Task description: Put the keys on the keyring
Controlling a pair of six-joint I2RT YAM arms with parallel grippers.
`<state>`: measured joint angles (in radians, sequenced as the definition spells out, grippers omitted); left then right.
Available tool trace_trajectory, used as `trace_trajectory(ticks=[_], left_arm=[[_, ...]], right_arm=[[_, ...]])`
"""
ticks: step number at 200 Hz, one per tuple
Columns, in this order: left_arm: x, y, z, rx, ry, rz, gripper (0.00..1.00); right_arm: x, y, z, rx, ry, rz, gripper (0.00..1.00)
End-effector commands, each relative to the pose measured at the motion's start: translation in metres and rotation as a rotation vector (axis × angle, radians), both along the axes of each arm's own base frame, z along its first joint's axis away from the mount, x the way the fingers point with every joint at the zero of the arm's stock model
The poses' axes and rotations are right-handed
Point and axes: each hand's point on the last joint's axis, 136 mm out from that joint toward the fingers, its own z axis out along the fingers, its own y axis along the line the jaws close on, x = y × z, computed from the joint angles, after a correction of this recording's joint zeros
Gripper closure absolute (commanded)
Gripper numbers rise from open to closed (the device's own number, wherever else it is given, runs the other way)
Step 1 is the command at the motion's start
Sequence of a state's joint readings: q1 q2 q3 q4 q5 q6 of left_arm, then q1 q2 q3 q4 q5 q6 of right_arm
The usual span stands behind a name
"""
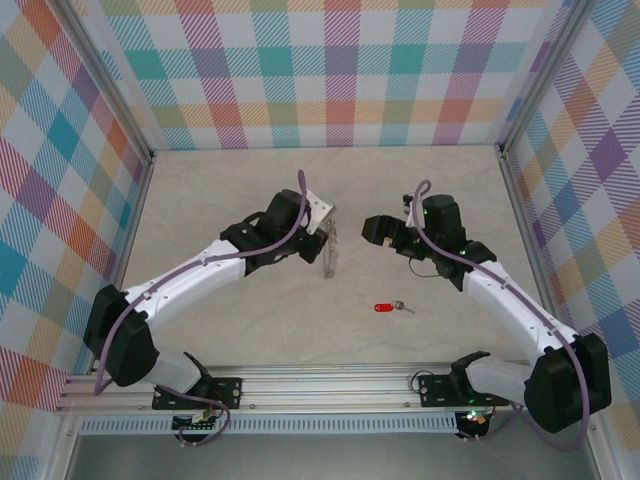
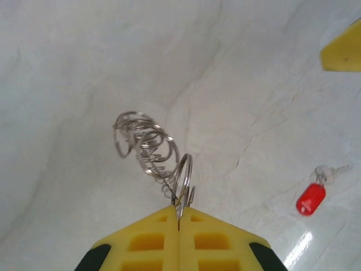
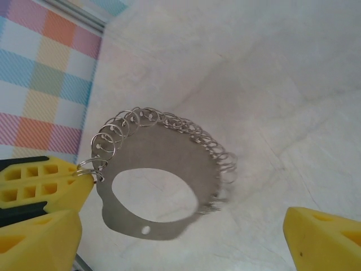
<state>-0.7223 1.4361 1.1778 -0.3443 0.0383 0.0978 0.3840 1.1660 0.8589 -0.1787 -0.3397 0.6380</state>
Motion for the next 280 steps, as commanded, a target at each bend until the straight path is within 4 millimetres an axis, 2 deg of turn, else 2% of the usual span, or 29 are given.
trace_trajectory(ticks=[1,51,84,105,138,191,231,280], left_arm=[[0.004,-0.007,0.055,-0.133,-0.176,-0.080,1.00],[0.002,-0.013,0.106,-0.347,-0.216,-0.176,1.00],[-0.004,-0.017,0.131,-0.472,-0.209,-0.237,1.00],[-0.009,-0.019,0.143,-0.530,-0.192,-0.274,1.00],[-0.011,-0.020,0.154,-0.600,-0.159,-0.297,1.00],[-0.017,-0.019,0.172,-0.706,-0.114,-0.344,1.00],[-0.027,-0.021,0.180,-0.728,-0.087,-0.394,1.00],[-0.035,-0.023,0.190,-0.754,-0.073,-0.434,1.00]], right_arm=[[0.007,0.013,0.046,0.098,-0.109,0.092,0.12],[0.006,0.033,0.086,0.230,-0.173,0.214,0.18],[0.004,0.041,0.104,0.293,-0.228,0.267,0.27],[0.004,0.043,0.108,0.295,-0.265,0.290,0.31],[0.004,0.049,0.118,0.331,-0.315,0.342,0.40],[-0.008,0.056,0.142,0.410,-0.394,0.442,0.52],[-0.021,0.058,0.156,0.449,-0.423,0.488,0.58],[-0.034,0.068,0.165,0.455,-0.438,0.535,0.62]])
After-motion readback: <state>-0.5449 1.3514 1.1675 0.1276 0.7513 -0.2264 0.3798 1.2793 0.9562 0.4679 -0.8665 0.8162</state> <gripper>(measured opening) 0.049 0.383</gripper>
